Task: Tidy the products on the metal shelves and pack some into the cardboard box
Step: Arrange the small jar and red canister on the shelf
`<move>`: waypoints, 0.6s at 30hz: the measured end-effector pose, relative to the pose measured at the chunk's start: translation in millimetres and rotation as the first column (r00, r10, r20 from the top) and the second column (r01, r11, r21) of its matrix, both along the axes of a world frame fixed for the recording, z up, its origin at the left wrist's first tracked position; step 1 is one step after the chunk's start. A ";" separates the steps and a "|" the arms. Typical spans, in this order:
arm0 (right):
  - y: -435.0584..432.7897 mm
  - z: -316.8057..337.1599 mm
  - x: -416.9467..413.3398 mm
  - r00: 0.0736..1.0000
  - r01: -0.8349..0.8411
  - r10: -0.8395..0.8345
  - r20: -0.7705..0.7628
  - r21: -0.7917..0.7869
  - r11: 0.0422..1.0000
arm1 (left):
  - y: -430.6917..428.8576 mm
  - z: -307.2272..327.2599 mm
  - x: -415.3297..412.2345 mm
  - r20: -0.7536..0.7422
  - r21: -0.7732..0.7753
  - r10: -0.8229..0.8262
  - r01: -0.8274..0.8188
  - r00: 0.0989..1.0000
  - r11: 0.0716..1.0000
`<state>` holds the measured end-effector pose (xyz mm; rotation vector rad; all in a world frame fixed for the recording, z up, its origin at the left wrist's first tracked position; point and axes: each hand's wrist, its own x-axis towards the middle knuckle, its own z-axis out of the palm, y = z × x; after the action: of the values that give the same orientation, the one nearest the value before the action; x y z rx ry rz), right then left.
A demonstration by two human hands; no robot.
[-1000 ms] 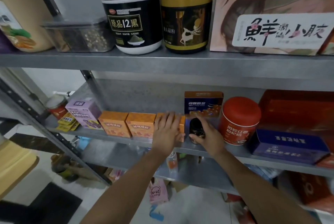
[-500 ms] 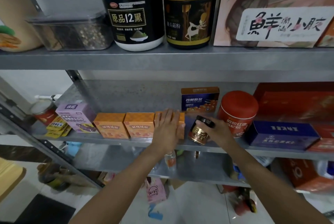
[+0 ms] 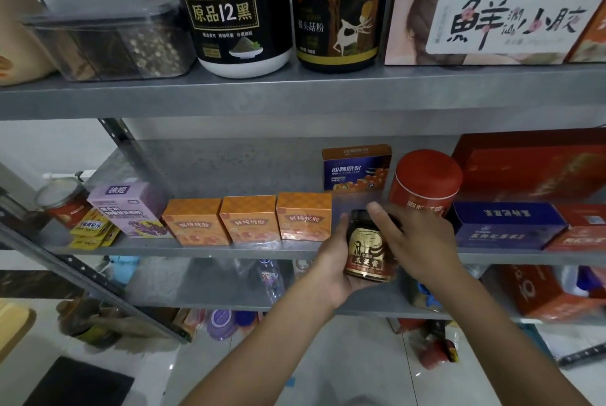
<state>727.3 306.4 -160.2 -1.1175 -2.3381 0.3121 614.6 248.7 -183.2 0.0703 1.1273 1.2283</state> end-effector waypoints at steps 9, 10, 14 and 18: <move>-5.7 -14.3 21.6 0.805 -0.515 0.434 -0.405 -0.111 0.850 | -9.7 12.5 -0.9 0.188 0.022 0.017 -0.021 0.982 1.000; -6.2 -17.4 23.0 0.812 -0.531 0.459 -0.360 -0.129 0.838 | -8.7 12.0 -1.9 0.188 0.042 0.007 -0.016 0.982 0.999; -7.7 -24.7 19.7 0.848 -0.477 0.431 -0.309 -0.088 0.875 | -7.0 9.2 -2.6 0.138 0.095 -0.051 0.038 0.989 0.995; -10.1 -10.4 23.5 0.882 -0.436 0.417 -0.221 -0.041 0.899 | -12.4 8.2 -5.8 -0.014 0.121 -0.063 0.064 0.998 0.991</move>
<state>750.8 296.3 -170.5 -0.5570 -2.3782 0.6663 608.8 236.3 -175.0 0.2036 1.0506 1.2401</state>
